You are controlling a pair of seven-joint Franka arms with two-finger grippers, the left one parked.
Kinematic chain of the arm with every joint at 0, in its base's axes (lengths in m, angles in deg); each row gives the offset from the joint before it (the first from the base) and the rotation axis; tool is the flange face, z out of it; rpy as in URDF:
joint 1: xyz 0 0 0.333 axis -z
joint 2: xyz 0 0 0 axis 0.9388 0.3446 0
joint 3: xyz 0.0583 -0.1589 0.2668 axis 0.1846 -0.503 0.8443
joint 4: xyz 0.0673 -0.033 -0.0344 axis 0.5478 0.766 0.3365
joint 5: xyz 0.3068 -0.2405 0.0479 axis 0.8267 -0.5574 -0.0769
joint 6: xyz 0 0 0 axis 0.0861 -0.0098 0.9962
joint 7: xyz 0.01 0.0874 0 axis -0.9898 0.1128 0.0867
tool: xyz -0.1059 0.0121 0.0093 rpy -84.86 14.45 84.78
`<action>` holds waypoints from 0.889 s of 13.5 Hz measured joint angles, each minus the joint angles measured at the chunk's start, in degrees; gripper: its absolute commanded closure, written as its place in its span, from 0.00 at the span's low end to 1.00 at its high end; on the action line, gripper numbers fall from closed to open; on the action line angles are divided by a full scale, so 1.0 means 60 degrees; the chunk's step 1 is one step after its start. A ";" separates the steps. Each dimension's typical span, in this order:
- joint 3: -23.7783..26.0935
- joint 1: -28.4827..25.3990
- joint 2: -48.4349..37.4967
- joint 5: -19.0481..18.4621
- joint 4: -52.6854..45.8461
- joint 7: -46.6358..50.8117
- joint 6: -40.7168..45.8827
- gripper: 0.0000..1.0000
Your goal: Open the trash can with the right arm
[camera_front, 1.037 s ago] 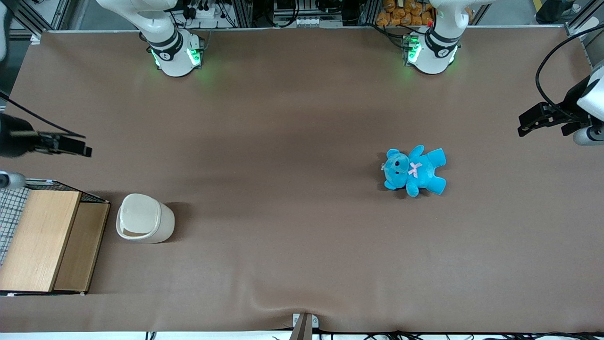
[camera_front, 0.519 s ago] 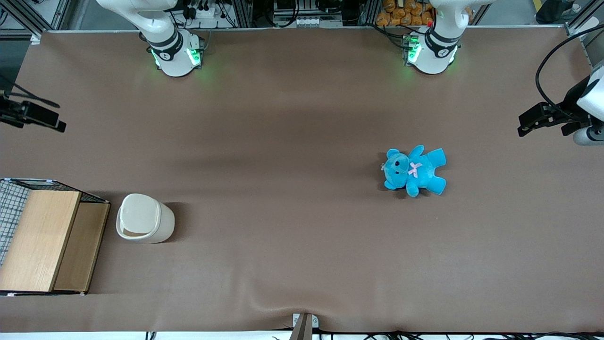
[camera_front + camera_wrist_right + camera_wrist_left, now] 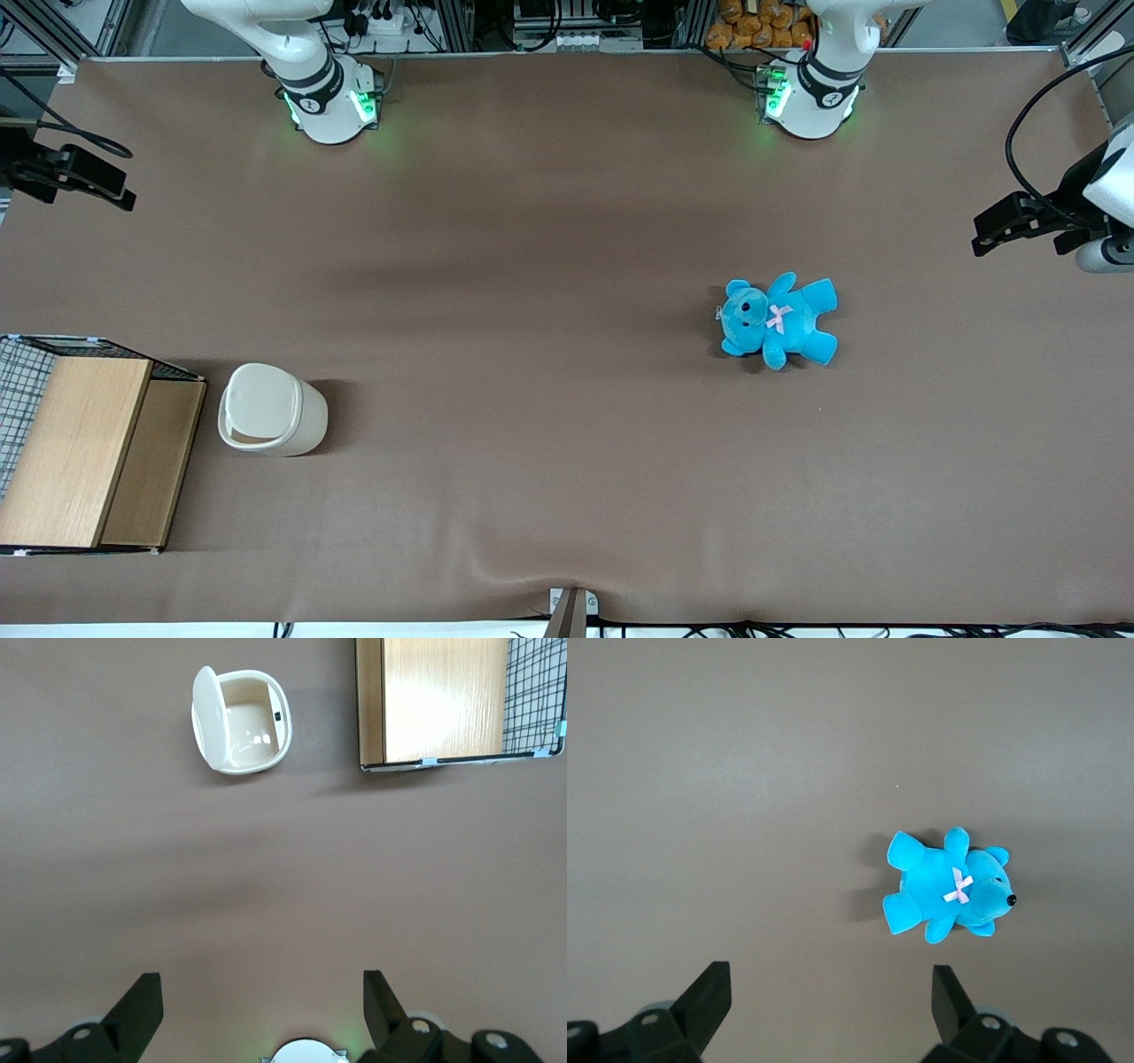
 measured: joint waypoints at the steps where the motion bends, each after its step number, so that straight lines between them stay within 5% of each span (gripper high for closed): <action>1: -0.0007 0.0002 0.0005 -0.0024 0.0001 -0.0001 -0.0055 0.00; 12: -0.0014 0.0004 0.0005 -0.0050 -0.0003 -0.0042 -0.0123 0.00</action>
